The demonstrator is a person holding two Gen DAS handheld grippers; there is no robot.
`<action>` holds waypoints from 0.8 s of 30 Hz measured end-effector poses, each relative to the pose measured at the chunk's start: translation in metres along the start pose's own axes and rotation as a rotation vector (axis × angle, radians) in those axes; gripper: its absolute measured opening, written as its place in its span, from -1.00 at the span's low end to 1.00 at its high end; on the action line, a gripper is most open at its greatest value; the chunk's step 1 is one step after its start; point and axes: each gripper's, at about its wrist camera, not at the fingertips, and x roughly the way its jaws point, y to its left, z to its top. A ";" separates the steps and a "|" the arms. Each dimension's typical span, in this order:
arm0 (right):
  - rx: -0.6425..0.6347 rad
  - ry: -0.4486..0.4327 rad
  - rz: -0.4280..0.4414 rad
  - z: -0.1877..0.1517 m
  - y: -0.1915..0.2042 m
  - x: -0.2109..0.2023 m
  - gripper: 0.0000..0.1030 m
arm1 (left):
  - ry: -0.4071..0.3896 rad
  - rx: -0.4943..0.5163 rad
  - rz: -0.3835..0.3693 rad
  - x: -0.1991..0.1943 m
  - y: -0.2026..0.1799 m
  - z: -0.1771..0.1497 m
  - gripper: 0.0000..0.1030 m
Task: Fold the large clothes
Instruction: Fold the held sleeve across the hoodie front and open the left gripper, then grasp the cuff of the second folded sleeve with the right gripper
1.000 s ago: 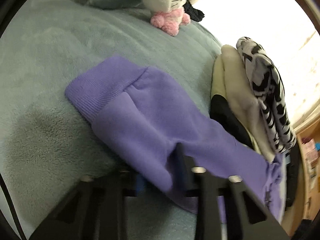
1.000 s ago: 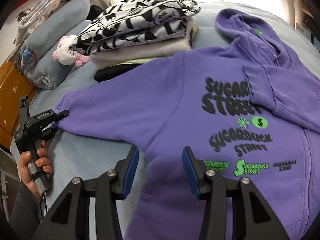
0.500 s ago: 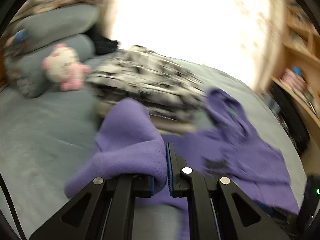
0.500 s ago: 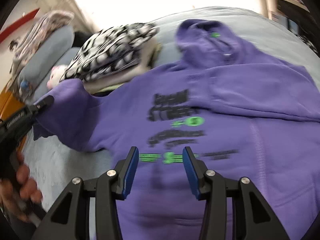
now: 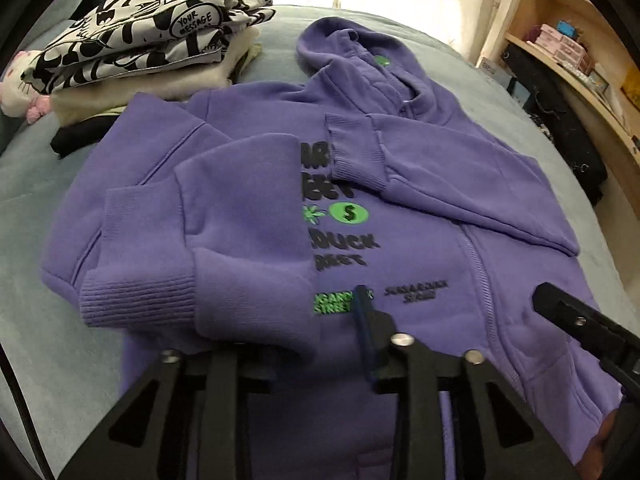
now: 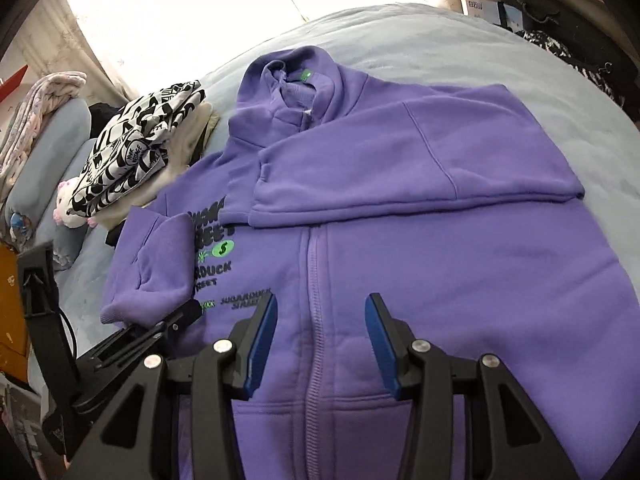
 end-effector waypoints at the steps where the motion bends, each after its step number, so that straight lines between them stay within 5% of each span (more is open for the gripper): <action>1: -0.005 0.005 0.012 -0.001 0.000 0.000 -0.11 | -0.001 -0.006 -0.024 -0.005 0.000 -0.001 0.03; 5: -0.040 0.025 0.084 -0.002 0.012 0.001 -0.11 | -0.031 -0.016 -0.086 -0.032 0.003 -0.004 0.43; 11: -0.178 -0.014 0.165 0.004 0.060 -0.008 0.25 | -0.085 -0.062 -0.087 -0.085 0.037 -0.023 0.44; 17: -0.356 -0.037 0.214 0.007 0.117 -0.010 0.26 | -0.116 -0.165 0.049 -0.115 0.089 -0.041 0.44; 24: -0.592 0.067 0.239 -0.017 0.173 0.020 0.26 | -0.080 -0.248 0.084 -0.117 0.123 -0.060 0.45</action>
